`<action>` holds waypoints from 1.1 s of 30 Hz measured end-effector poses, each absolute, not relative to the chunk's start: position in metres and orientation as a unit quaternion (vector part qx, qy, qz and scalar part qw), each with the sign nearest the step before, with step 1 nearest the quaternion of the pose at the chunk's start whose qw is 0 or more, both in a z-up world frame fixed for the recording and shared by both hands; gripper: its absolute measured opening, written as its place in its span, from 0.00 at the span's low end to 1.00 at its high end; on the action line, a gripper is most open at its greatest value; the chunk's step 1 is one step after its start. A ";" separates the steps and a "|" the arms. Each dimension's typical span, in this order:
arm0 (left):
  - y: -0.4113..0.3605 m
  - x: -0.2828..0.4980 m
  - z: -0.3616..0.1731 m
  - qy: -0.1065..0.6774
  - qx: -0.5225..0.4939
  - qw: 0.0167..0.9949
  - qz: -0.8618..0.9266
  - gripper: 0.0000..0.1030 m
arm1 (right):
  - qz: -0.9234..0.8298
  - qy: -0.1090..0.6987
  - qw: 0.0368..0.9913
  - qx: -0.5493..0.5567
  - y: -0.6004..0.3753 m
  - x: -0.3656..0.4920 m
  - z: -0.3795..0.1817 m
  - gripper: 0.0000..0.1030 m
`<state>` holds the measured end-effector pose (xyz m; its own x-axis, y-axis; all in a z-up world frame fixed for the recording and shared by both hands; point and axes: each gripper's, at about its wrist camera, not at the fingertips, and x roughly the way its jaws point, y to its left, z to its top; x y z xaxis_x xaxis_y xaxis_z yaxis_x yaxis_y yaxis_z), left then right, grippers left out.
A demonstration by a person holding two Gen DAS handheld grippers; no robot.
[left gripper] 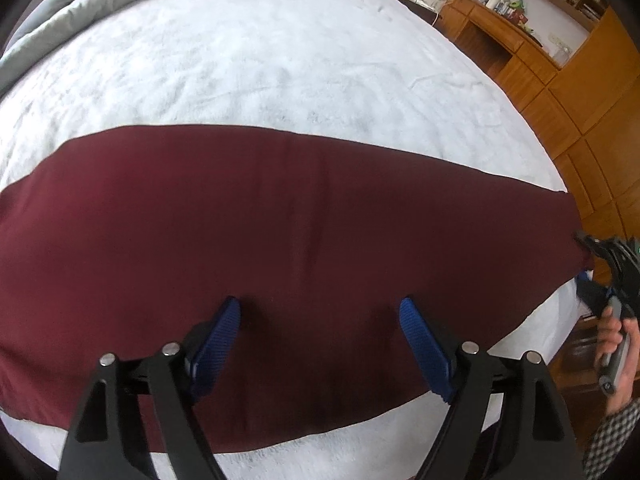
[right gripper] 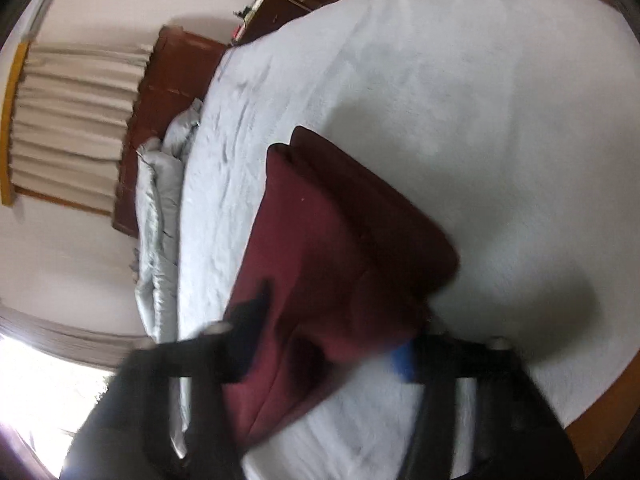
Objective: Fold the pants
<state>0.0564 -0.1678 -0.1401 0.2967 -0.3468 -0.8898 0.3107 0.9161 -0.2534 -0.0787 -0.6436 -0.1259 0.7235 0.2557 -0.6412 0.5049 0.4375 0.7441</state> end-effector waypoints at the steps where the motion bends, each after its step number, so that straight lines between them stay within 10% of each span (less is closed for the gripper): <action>1: -0.168 0.056 -0.138 0.556 -0.016 0.806 -0.203 0.80 | -0.071 0.366 0.770 0.518 -0.644 -0.073 -0.120 0.19; 7: -0.154 0.051 -0.111 0.506 -0.043 0.836 -0.206 0.80 | -0.033 0.315 0.834 0.452 -0.633 -0.072 -0.051 0.16; 17: -0.153 0.060 -0.144 0.548 -0.015 0.812 -0.202 0.82 | -0.100 0.376 0.769 0.507 -0.646 -0.075 -0.128 0.17; 33: 0.022 0.044 -0.116 0.540 -0.081 0.836 -0.049 0.83 | 0.065 0.368 0.867 0.329 -0.446 0.007 0.016 0.17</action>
